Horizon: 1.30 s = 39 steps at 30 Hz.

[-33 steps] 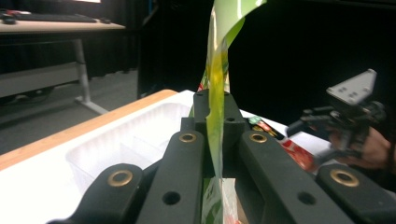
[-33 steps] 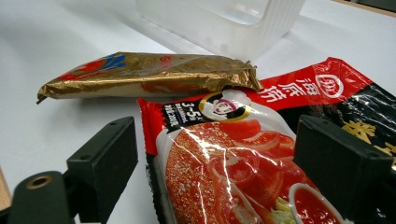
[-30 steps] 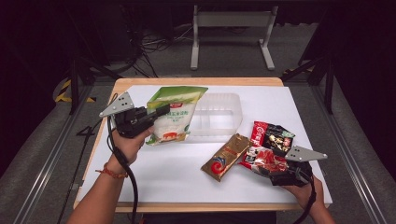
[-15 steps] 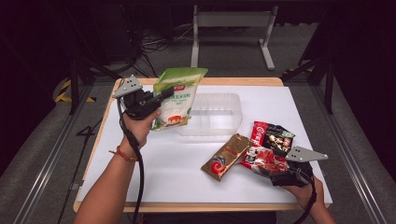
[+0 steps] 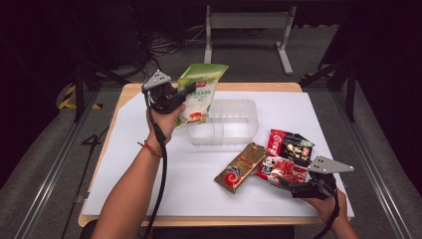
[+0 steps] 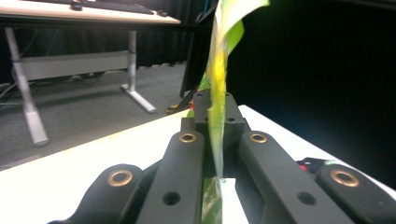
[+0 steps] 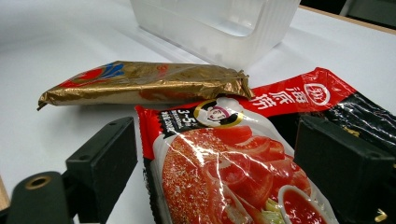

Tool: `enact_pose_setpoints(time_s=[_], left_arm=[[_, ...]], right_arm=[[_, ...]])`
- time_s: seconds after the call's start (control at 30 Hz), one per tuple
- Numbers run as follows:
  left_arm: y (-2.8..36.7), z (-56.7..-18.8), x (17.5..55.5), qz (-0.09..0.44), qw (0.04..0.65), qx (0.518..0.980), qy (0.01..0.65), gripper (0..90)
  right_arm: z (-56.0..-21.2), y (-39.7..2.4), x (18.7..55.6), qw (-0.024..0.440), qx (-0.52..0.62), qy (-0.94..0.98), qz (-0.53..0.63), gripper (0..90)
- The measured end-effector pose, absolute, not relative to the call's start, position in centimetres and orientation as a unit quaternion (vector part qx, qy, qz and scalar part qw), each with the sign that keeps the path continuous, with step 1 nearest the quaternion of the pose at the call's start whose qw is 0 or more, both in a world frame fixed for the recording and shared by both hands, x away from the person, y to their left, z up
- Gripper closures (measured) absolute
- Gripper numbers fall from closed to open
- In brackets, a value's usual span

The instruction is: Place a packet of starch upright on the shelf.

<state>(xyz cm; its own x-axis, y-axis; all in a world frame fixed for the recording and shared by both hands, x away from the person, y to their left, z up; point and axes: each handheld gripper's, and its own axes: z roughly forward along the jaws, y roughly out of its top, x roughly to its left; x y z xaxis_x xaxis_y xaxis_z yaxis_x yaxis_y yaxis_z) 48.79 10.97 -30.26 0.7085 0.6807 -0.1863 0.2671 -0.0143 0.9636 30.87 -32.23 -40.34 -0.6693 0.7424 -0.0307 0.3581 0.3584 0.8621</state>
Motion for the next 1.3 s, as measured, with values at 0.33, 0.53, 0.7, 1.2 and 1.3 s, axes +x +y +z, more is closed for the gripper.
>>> enact_pose_setpoints(time_s=[0.33,0.53,0.7,1.2,1.3], left_arm=[[9.3,-30.8,51.0,0.177,0.607,0.679,0.372,90.0],[8.4,-31.0,52.1,0.192,0.6,0.666,0.4,90.0],[7.6,-31.3,53.1,0.203,0.586,0.667,0.413,90.0],[5.5,-32.8,52.7,0.185,0.584,0.683,0.397,87.2],[5.4,-33.1,52.2,0.177,0.574,0.701,0.384,83.9]], right_arm=[[-40.4,-32.3,30.9,0.214,0.346,0.797,0.447,13.9],[-40.5,-32.3,31.0,0.21,0.348,0.797,0.447,13.9],[-40.5,-32.3,30.9,0.21,0.345,0.798,0.447,14.0],[-40.6,-32.2,31.0,0.208,0.345,0.801,0.444,14.4],[-40.6,-32.1,31.0,0.209,0.344,0.801,0.442,14.6]])
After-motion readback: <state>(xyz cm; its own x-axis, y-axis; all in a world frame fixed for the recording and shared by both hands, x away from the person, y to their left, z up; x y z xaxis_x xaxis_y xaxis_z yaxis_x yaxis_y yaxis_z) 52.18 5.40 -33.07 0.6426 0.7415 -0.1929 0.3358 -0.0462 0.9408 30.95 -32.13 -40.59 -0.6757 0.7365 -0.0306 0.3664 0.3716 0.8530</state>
